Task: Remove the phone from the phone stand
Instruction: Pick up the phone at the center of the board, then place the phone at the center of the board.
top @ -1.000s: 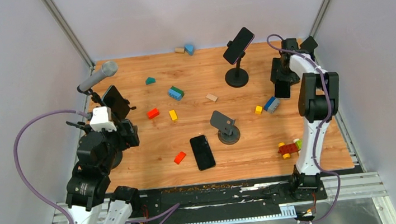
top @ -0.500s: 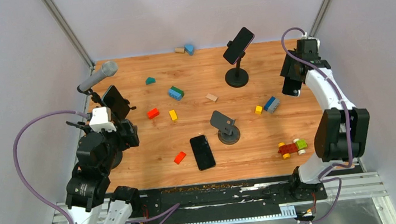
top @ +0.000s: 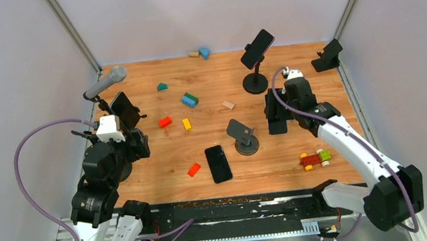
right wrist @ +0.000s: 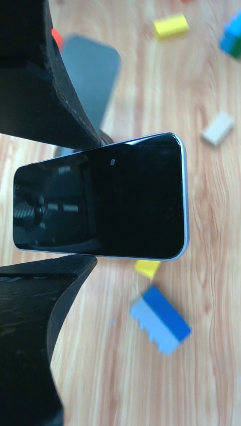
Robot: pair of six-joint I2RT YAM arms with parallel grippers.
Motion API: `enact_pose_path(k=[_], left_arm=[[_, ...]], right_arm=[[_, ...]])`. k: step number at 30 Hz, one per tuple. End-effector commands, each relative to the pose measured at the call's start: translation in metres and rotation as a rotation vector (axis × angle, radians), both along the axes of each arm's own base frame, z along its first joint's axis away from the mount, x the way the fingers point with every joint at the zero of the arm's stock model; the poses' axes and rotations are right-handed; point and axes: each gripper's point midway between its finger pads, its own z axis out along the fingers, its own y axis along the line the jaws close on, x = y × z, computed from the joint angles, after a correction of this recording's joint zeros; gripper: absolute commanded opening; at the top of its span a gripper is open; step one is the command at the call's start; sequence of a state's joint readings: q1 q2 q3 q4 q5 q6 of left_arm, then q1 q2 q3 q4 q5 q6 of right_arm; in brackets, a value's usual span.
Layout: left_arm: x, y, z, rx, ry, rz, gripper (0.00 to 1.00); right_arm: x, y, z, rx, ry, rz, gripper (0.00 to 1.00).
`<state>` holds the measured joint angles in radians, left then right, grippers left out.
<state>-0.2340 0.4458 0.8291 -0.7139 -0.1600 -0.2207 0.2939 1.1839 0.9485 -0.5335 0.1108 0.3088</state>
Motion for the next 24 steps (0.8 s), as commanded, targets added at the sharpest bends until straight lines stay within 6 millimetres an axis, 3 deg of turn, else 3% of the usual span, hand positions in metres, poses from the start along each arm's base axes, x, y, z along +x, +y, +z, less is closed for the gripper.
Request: enact_pose_path(k=[1,7,12,16,20,24], left_arm=[[0.004,0.004,0.006,0.009,-0.026,0.018,1.00],[0.004,0.005,0.006,0.010,-0.026,0.027,1.00],[0.004,0.006,0.006,0.012,-0.024,0.032,1.00],[0.004,0.007,0.006,0.012,-0.024,0.036,1.00],[0.004,0.007,0.006,0.012,-0.024,0.037,1.00],[0.004,0.006,0.006,0.012,-0.025,0.032,1.00]], right_arm=[[-0.027,0.063,0.033,0.100,-0.112,0.172,0.00],[-0.077,0.154,0.062,0.189,-0.135,0.476,0.00],[-0.108,0.226,0.052,0.255,-0.048,0.654,0.00],[-0.119,0.266,0.024,0.202,0.025,0.718,0.00],[-0.112,0.276,-0.011,0.116,0.095,0.664,0.00],[-0.095,0.265,-0.039,-0.033,0.120,0.604,0.00]])
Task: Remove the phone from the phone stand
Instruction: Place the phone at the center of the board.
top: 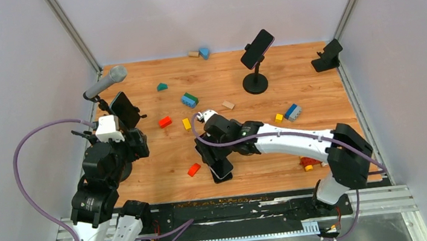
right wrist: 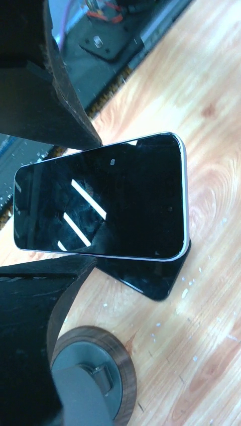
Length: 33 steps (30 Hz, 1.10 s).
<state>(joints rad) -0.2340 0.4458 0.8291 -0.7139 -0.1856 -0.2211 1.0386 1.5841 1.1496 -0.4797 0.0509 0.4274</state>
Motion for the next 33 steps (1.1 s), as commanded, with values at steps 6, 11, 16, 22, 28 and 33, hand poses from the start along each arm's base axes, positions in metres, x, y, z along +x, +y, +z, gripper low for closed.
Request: enact_pose_path(k=[6,11,16,22,28,33], left_arm=[[0.003,0.002,0.006,0.004,-0.024,0.007,1.00],[0.003,0.002,0.007,0.003,-0.026,0.010,1.00],[0.003,0.003,0.007,0.003,-0.027,0.013,1.00],[0.003,0.003,0.006,0.003,-0.027,0.012,1.00],[0.003,0.003,0.007,0.003,-0.029,0.013,1.00],[0.003,0.003,0.007,0.004,-0.027,0.013,1.00]], right_arm=[[0.064,-0.024,-0.007,-0.251,-0.166,-0.153,0.01],[0.084,-0.045,-0.016,-0.310,-0.155,-0.199,0.01],[0.094,-0.068,-0.025,-0.358,-0.148,-0.231,0.01],[0.103,-0.091,-0.033,-0.397,-0.134,-0.269,0.01],[0.107,-0.097,-0.041,-0.421,-0.117,-0.265,0.01],[0.101,-0.080,-0.042,-0.356,-0.072,-0.215,0.00]])
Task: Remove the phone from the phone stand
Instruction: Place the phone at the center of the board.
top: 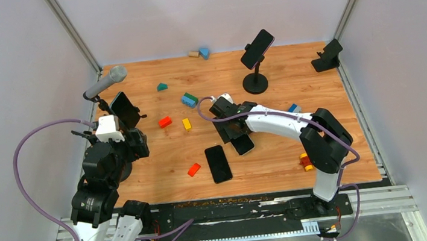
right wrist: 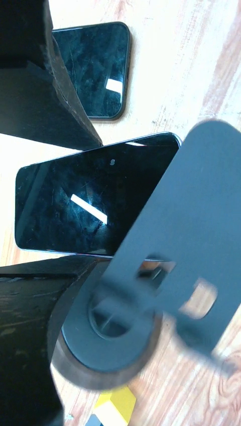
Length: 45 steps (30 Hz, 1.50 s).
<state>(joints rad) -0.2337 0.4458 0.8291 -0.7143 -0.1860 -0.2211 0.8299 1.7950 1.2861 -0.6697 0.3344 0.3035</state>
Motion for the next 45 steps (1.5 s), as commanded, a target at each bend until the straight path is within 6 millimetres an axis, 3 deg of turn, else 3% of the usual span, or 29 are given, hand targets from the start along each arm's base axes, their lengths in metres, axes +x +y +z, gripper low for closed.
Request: enact_pose_path(k=[1,5,13,19,26,31,36,45], left_arm=[[0.003,0.003,0.007,0.003,-0.027,0.012,1.00],[0.003,0.003,0.007,0.004,-0.027,0.014,1.00],[0.003,0.003,0.007,0.004,-0.029,0.014,1.00],[0.003,0.002,0.007,0.003,-0.027,0.010,1.00],[0.003,0.003,0.007,0.004,-0.027,0.013,1.00],[0.003,0.002,0.007,0.003,-0.027,0.011,1.00],[0.003,0.002,0.007,0.003,-0.028,0.011,1.00],[0.003,0.001,0.006,0.004,-0.026,0.003,1.00]], right_arm=[[0.000,0.019,0.007,0.073,0.014,0.054,0.00],[-0.013,0.029,0.006,0.130,0.066,0.106,0.01],[-0.051,0.025,-0.014,0.134,0.162,0.135,0.00],[-0.055,0.016,-0.028,0.100,0.168,0.059,0.06],[-0.050,0.019,-0.029,0.119,0.162,-0.032,0.35],[-0.042,0.021,-0.020,0.140,0.126,-0.076,0.42],[-0.039,0.022,-0.023,0.133,0.133,-0.128,0.53],[-0.039,0.015,-0.022,0.113,0.118,-0.147,0.95]])
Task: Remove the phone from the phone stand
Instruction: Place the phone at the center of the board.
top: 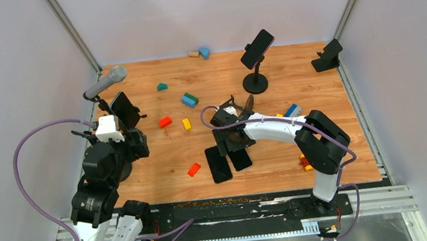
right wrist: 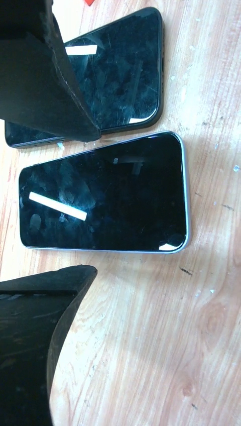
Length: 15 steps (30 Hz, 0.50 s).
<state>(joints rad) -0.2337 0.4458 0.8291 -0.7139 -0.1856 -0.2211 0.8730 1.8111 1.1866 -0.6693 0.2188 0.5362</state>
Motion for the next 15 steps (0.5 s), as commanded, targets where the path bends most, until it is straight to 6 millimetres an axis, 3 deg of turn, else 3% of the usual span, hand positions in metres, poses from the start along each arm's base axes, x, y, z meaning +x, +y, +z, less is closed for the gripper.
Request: enact_pose_path(k=[1,15], left_arm=[[0.003,0.001,0.006,0.004,-0.025,0.002,1.00],[0.003,0.001,0.006,0.004,-0.026,0.002,1.00]], right_arm=[[0.012,0.004,0.017,0.017,-0.060,-0.028,0.98],[0.025,0.008,0.053,0.047,-0.149,0.014,0.98]])
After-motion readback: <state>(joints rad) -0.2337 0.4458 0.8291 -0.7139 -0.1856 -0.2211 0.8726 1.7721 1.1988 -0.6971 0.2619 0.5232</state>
